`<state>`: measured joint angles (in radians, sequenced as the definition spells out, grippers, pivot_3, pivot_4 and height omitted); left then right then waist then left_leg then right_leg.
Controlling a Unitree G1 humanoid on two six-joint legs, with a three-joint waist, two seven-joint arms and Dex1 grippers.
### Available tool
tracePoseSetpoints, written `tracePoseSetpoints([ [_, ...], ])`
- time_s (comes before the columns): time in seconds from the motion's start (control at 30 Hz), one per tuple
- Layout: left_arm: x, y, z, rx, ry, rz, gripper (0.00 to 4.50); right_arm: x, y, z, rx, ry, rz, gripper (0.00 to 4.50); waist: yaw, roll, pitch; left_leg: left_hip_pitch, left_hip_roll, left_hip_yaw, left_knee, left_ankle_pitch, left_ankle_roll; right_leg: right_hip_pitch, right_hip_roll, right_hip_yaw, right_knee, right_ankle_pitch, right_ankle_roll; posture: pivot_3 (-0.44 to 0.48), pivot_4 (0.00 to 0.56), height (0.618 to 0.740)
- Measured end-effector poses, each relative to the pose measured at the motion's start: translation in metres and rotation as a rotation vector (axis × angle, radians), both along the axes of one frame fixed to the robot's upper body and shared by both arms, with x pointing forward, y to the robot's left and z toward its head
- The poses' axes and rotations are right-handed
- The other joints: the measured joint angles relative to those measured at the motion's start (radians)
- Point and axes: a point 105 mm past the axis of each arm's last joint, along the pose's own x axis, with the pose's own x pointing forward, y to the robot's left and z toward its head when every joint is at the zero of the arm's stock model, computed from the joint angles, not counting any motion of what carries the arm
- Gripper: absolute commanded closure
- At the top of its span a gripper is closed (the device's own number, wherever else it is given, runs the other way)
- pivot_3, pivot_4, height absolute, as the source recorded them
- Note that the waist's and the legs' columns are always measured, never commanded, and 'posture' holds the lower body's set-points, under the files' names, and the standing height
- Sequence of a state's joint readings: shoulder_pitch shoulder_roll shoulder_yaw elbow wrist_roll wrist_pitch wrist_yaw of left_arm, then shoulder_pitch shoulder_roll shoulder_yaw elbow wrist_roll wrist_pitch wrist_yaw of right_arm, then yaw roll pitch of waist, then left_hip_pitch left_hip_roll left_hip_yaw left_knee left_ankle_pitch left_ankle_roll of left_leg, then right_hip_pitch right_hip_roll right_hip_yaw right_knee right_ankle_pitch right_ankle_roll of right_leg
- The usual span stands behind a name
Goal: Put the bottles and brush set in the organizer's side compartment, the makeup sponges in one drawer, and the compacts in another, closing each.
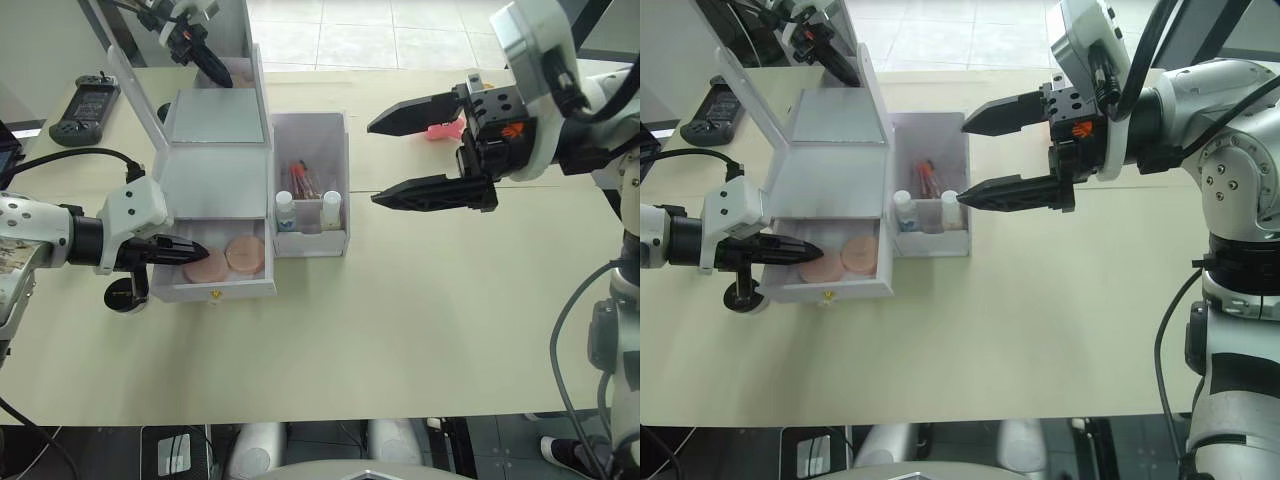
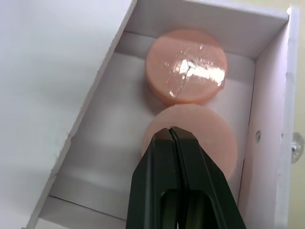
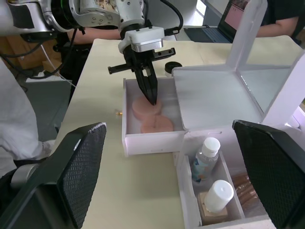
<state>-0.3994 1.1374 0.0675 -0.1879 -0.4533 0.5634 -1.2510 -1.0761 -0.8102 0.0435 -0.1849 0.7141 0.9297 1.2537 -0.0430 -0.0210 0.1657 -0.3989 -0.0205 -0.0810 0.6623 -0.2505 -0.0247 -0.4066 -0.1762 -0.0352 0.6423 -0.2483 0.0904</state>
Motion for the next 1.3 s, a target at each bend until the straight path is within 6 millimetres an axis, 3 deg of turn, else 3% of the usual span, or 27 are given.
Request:
tracePoseSetpoints([
  [0.37,-0.006,-0.006,0.03,-0.148,-0.026,0.012,4.49,-0.004,-0.006,0.001,-0.013,0.044,0.005,0.0,-0.003,0.0,0.0,0.0,0.0,0.0,0.0,0.0,0.0,-0.001,0.0,0.0,0.0,0.0,0.0,0.0,0.15,0.74],
  [0.5,-0.031,-0.005,0.046,-0.302,0.001,0.001,4.49,-0.012,-0.015,0.0,-0.025,0.072,0.034,0.0,-0.003,0.0,0.0,0.0,0.0,0.0,0.0,0.0,0.0,-0.001,0.0,0.0,-0.001,0.0,0.0,0.0,0.15,0.74],
  [0.6,-0.066,0.003,0.049,-0.438,0.071,0.041,4.49,-0.017,-0.014,-0.003,-0.029,0.093,0.077,0.0,-0.019,0.0,0.0,0.001,0.0,0.0,-0.001,0.0,0.0,-0.001,0.0,0.001,0.0,0.0,0.001,0.0,0.15,0.74],
  [0.73,-0.102,0.009,0.023,-0.509,0.087,0.151,4.49,-0.018,-0.005,0.002,-0.028,0.068,0.115,0.0,-0.027,0.002,0.0,0.003,0.0,0.002,-0.001,0.0,0.0,0.0,0.0,0.004,-0.001,0.0,0.0,0.0,0.15,0.74],
  [0.9,-0.119,0.025,-0.011,-0.603,0.004,0.426,4.49,-0.011,0.013,-0.002,-0.064,0.079,0.142,0.0,-0.006,0.001,0.0,0.003,0.0,0.002,0.0,-0.003,0.005,0.002,0.0,0.003,-0.001,0.0,0.0,0.0,0.15,0.74],
  [1.07,-0.159,0.016,-0.054,-0.645,0.143,0.598,4.49,0.0,0.033,0.006,-0.065,0.063,0.173,0.0,0.018,0.0,0.0,0.002,0.0,0.004,0.001,-0.004,0.006,0.001,0.0,0.005,-0.003,0.0,0.0,0.0,0.15,0.74],
  [1.13,-0.16,0.011,-0.06,-0.673,0.137,0.62,4.49,0.003,0.039,0.007,-0.067,0.065,0.182,0.0,0.032,0.001,0.0,0.002,0.0,0.004,0.002,-0.004,0.006,0.001,0.0,0.006,-0.008,-0.001,-0.001,0.0,0.15,0.74],
  [1.3,-0.142,0.011,-0.072,-0.676,0.04,0.707,4.49,0.01,0.039,0.006,-0.069,0.074,0.18,0.0,0.039,0.0,-0.001,0.002,-0.001,0.003,0.003,-0.004,0.006,0.003,0.0,0.005,-0.01,0.0,-0.001,0.0,0.15,0.74],
])
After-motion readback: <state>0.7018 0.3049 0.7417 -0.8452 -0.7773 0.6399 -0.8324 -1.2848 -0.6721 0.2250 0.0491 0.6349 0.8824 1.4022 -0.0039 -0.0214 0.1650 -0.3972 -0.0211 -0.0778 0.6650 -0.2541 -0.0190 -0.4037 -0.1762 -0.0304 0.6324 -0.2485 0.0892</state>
